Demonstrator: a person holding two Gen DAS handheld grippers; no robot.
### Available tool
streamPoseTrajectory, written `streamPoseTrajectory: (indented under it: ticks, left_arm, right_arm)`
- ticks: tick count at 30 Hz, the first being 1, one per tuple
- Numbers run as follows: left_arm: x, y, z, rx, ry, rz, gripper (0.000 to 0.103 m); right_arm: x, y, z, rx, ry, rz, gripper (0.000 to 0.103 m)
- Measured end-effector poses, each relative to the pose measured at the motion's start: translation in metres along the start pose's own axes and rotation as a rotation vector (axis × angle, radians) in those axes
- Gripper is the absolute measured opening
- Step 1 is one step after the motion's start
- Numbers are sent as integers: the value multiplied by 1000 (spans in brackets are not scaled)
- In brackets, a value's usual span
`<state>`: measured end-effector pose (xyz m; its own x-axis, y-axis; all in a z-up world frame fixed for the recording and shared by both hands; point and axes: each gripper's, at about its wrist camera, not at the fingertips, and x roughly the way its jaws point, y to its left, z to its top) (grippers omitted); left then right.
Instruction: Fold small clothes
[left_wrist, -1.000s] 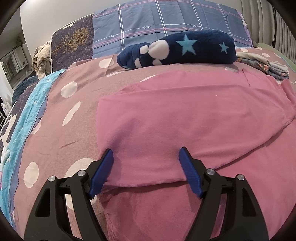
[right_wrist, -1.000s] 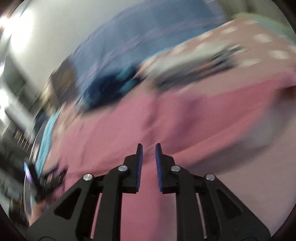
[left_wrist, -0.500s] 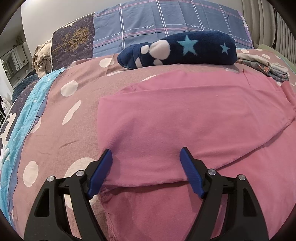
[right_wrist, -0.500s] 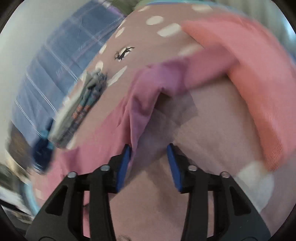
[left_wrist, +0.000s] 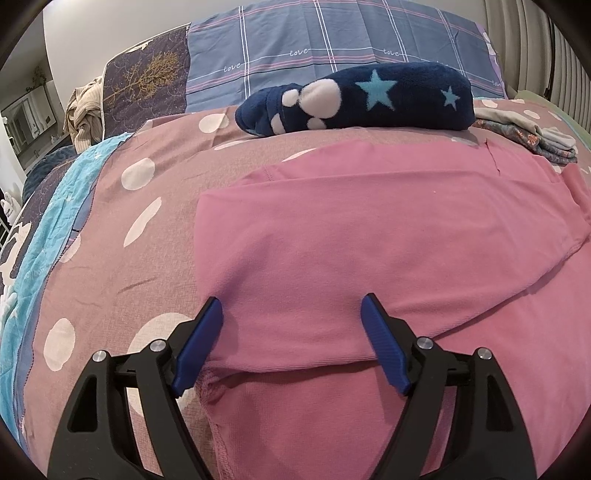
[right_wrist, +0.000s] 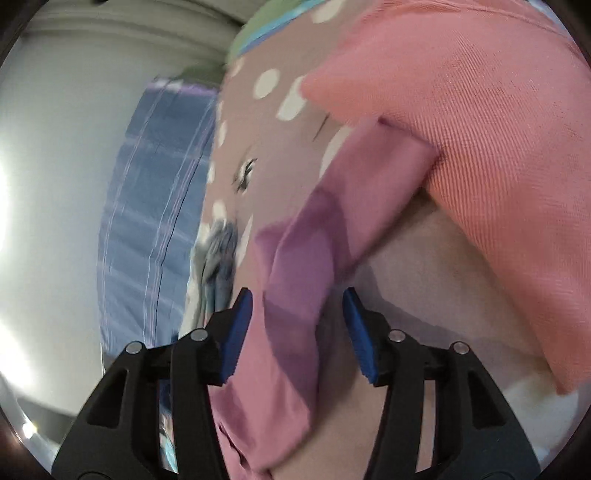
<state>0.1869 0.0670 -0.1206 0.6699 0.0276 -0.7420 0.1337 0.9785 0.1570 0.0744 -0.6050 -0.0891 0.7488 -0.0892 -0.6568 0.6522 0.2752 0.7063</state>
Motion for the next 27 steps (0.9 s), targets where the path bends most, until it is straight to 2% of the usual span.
streamPoseTrajectory:
  ticks: [2, 4, 6, 7, 10, 11, 13, 14, 16, 19, 21, 24, 25, 27]
  left_arm:
    - [0, 1, 0, -3, 0, -4, 79]
    - [0, 1, 0, -6, 0, -7, 79]
    - [0, 1, 0, -6, 1, -6, 79]
    - [0, 1, 0, -6, 1, -6, 79]
    - [0, 1, 0, -7, 0, -6, 79]
    - [0, 1, 0, -7, 1, -7, 79]
    - [0, 1, 0, -9, 0, -9, 79]
    - [0, 1, 0, -10, 0, -10, 79]
    - [0, 2, 0, -13, 0, -13, 79]
    - [0, 5, 0, -29, 0, -33, 79]
    - [-1, 8, 1, -48, -1, -56, 79]
    - [-10, 11, 2, -80, -16, -84, 78]
    - [-20, 10, 4, -102, -45, -134, 78]
    - [-34, 6, 8, -115, -82, -223, 72]
  right_arm:
    - [2, 11, 3, -64, -38, -84, 21]
    - [0, 20, 2, -78, -52, -34, 11]
    - [-9, 45, -7, -157, -53, 120, 10]
    - [-16, 69, -20, -254, -45, 220, 10]
    - [-31, 125, -67, -503, 7, 390, 10]
    - [-35, 146, -97, -613, 41, 456, 14]
    - [-35, 171, -150, -777, 114, 517, 19]
    - [-30, 177, -181, -851, 170, 534, 33]
    - [-10, 174, -237, -959, 304, 501, 46]
    - [15, 150, -283, -1049, 422, 398, 43]
    - [23, 140, -297, -1080, 435, 343, 41]
    - [20, 129, -301, -1111, 436, 317, 41]
    - [15, 130, -304, -1148, 421, 314, 41]
    - [11, 136, -308, -1220, 388, 305, 41]
